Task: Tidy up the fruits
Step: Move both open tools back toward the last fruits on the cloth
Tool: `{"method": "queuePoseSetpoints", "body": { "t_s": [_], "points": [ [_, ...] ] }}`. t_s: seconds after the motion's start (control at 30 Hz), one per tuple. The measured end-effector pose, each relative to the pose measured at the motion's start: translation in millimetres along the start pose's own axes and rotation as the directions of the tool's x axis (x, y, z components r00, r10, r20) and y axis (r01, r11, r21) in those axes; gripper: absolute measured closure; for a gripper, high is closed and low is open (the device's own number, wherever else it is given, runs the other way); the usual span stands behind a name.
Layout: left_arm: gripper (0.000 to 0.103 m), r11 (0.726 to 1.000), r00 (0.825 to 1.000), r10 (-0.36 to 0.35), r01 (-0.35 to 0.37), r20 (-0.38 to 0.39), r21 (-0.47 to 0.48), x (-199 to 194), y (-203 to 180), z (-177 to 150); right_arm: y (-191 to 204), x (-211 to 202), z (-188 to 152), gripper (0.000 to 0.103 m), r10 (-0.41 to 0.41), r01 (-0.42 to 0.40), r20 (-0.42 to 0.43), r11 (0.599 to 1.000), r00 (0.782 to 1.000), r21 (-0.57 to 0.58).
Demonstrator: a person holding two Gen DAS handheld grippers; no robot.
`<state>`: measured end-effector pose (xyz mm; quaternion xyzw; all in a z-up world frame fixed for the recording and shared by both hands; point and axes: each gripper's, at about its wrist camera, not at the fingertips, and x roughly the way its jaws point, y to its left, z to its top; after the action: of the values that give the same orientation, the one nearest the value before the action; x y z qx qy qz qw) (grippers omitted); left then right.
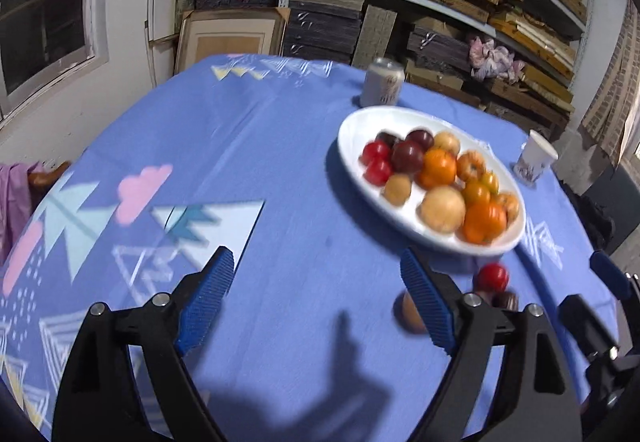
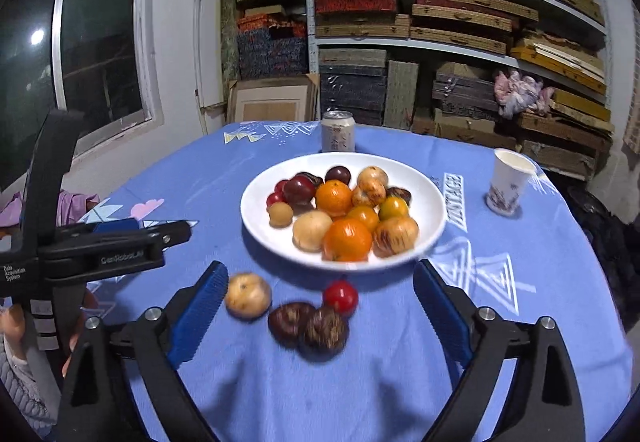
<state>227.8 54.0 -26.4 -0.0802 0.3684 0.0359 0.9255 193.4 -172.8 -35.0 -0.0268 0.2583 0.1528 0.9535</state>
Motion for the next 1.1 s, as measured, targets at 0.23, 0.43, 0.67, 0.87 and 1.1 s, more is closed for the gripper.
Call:
{"method": "queuePoseSetpoints", "body": {
  "t_s": [0.23,0.43,0.67,0.87,1.1],
  "points": [
    [0.01,0.997,0.994,0.016,-0.024,0.104,0.073,-45.7,-5.3,-38.6,-15.3,-31.8,-33.7,0.006,-0.015,0.013,0.025,0.997,1.0,0.08],
    [0.009,0.992,0.991,0.066,-0.078,0.117,0.104,-43.9,-13.6,-37.1,-5.6,-24.6,-35.9,0.005,-0.029,0.029,0.007,0.999,1.0,0.036],
    [0.009,0.987,0.987,0.091,-0.107,0.133,0.117,-43.7,-14.8,-38.0,-4.1,-20.2,-38.4,0.005,-0.035,0.036,-0.014,0.999,0.999,0.035],
    [0.009,0.984,0.986,0.101,-0.119,0.136,0.132,-43.5,-18.0,-39.0,-5.5,-15.6,-39.9,0.005,-0.024,0.026,-0.041,0.998,0.999,0.051],
    [0.008,0.983,0.986,0.103,-0.121,0.131,0.136,-42.4,-19.2,-39.5,-5.6,-13.6,-41.6,0.005,-0.019,0.022,-0.057,0.998,0.998,0.057]
  ]
}}
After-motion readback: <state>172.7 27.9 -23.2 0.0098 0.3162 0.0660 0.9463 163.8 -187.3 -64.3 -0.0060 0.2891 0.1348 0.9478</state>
